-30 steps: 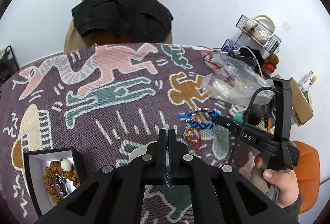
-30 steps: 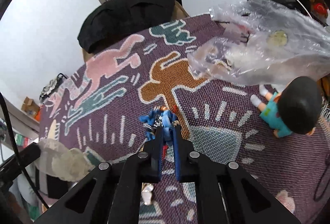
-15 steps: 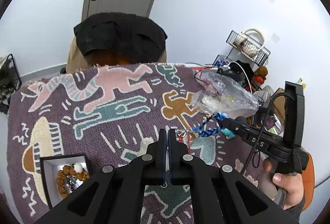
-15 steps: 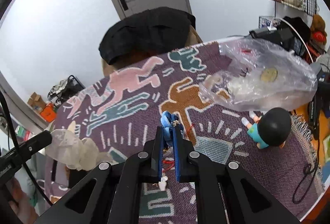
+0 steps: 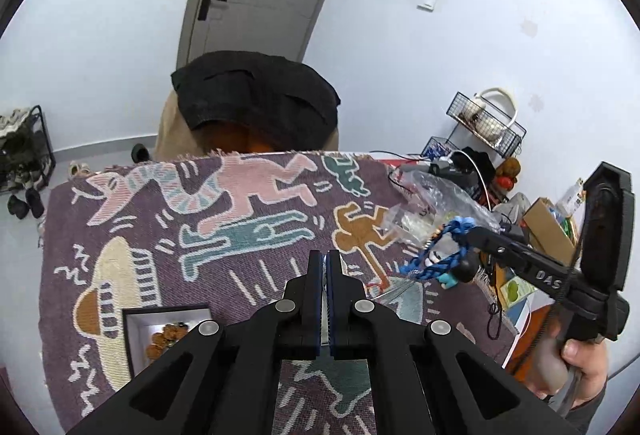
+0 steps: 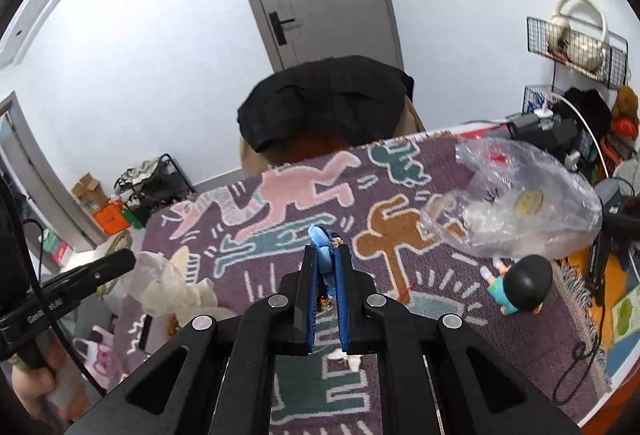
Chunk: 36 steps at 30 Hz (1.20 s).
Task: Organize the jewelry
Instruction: 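Carry the scrunchie into the black box and open the left tool while the right tool brings the clip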
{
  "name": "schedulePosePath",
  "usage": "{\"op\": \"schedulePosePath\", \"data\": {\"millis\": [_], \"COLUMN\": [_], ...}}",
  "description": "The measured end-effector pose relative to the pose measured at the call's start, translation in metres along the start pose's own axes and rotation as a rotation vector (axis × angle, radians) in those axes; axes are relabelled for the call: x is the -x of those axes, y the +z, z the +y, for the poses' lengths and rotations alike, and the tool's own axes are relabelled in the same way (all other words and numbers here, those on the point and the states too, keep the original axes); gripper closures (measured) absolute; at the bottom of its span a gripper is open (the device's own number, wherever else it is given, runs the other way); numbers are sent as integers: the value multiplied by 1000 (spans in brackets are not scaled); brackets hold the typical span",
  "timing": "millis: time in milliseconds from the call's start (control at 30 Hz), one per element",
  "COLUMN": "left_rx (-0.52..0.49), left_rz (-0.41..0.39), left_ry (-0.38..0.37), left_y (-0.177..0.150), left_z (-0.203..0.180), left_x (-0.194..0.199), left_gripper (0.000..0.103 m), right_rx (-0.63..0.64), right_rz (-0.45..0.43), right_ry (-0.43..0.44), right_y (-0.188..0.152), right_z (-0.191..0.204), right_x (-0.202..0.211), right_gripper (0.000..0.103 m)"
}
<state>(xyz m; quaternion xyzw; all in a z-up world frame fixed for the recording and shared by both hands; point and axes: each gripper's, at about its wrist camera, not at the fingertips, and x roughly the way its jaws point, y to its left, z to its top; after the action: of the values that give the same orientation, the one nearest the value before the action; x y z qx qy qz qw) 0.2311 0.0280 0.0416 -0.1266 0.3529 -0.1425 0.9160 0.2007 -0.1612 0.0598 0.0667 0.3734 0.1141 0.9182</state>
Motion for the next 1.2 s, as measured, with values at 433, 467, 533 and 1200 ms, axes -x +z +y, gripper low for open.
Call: {"op": "schedulePosePath", "data": {"millis": [433, 467, 533, 1200], "left_rx": [11, 11, 16, 66], "left_rz": [-30, -32, -35, -39], "left_ry": [10, 10, 12, 25], "left_y": [3, 3, 4, -5], "left_z": [14, 15, 17, 48], "left_x": [24, 25, 27, 44], "left_gripper": [102, 102, 102, 102], "right_rx": [99, 104, 122, 247], "right_rz": [-79, -84, -98, -149], "right_ry": [24, 25, 27, 29], "right_y": [24, 25, 29, 42], "right_z": [50, 53, 61, 121], "right_x": [42, 45, 53, 86], "right_gripper": [94, 94, 94, 94]}}
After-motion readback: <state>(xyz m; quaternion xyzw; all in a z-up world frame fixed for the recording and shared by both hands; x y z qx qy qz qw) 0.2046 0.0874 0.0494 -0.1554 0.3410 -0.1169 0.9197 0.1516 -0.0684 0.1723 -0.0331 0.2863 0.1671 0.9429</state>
